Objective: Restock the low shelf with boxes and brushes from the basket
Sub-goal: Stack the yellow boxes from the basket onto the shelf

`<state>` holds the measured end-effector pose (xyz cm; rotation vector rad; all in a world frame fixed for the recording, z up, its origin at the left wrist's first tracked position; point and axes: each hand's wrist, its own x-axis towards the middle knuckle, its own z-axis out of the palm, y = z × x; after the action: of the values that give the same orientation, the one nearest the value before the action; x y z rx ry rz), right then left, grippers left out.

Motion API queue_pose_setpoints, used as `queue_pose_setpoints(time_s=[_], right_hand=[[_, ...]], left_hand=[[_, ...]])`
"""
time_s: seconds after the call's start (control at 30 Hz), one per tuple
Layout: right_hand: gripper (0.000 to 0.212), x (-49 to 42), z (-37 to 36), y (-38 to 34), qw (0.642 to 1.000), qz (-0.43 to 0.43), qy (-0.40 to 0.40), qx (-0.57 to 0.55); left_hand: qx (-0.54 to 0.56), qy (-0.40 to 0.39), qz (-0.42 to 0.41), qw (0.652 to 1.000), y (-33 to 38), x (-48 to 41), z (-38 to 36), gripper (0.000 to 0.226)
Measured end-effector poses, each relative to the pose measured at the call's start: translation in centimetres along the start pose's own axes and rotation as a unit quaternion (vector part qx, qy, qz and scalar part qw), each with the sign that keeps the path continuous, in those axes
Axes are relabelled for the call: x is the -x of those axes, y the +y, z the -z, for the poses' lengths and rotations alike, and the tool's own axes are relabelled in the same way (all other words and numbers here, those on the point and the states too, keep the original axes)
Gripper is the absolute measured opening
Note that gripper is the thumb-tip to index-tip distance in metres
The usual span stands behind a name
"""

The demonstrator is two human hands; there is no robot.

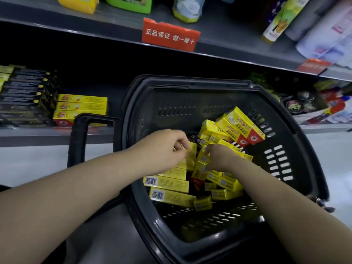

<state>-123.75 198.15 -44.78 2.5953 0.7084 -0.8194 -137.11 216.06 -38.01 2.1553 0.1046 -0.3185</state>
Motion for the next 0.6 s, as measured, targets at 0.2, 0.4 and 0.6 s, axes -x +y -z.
queue_pose_setpoints(time_s=[0.2,0.4,0.6], right_hand=[[0.031,4.4,6.0,1.8,0.94,0.018,0.131,-0.315],[0.04,9.1,5.8,-0.3,0.832,0.252,0.155,-0.469],[0.055,5.6,2.9,0.3,0.952,0.23,0.078,-0.189]], left_hand=[[0.348,0.039,0.204,0.914,0.6,-0.5,0.0,0.036],[0.613,0.038,0.256,0.747,1.1,-1.9,-0.7,0.057],[0.601,0.085,0.197,0.77,0.4,-1.8,-1.0,0.008]])
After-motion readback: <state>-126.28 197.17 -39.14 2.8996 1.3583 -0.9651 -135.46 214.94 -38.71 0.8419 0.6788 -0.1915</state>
